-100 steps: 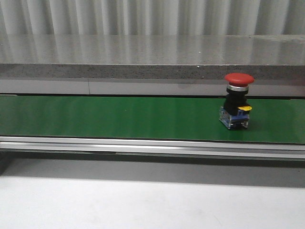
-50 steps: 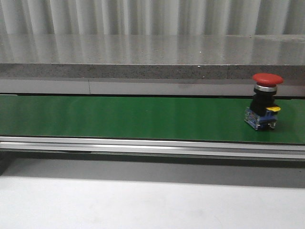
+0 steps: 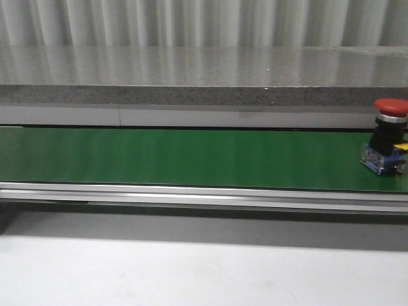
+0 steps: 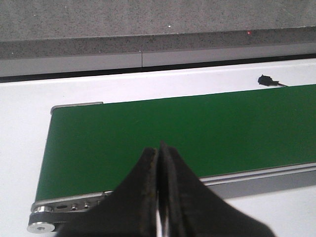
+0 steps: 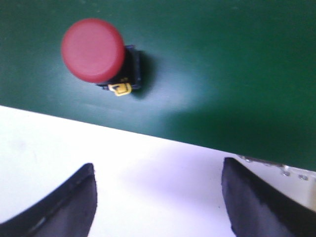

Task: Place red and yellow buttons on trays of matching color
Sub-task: 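Grasp the red button arriving at the belt end with the right gripper, then lower the red button into the red tray and open the right gripper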

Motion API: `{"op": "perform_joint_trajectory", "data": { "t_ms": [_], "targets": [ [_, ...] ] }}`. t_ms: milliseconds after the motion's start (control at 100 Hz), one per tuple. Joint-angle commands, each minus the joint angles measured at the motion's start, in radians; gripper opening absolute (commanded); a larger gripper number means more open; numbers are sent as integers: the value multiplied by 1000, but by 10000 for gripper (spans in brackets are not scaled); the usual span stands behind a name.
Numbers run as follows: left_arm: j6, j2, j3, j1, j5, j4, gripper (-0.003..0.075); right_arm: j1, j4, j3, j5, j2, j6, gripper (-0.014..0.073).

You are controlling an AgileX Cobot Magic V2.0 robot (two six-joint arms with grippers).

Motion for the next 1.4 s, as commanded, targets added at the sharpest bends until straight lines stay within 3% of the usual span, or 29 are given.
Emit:
{"op": "perform_joint_trajectory", "data": {
  "t_ms": [0, 450, 670, 820, 1390],
  "targets": [
    [1, 2, -27, -7, -75, -10, -20, 13, 53, -47, -22, 33, -72, 531],
    [1, 2, -27, -7, -75, -10, -20, 17, 34, -85, -251, 242, -73, 510],
    [1, 2, -27, -7, -75, -10, -20, 17, 24, -86, -299, 250, -73, 169],
    [1, 2, -27, -7, -75, -10, -20, -5, 16, -89, -306, 231, -72, 105],
    [1, 2, -27, -7, -75, -10, -20, -473, -7, -263, -442, 211, 8, 105]
  ]
}}
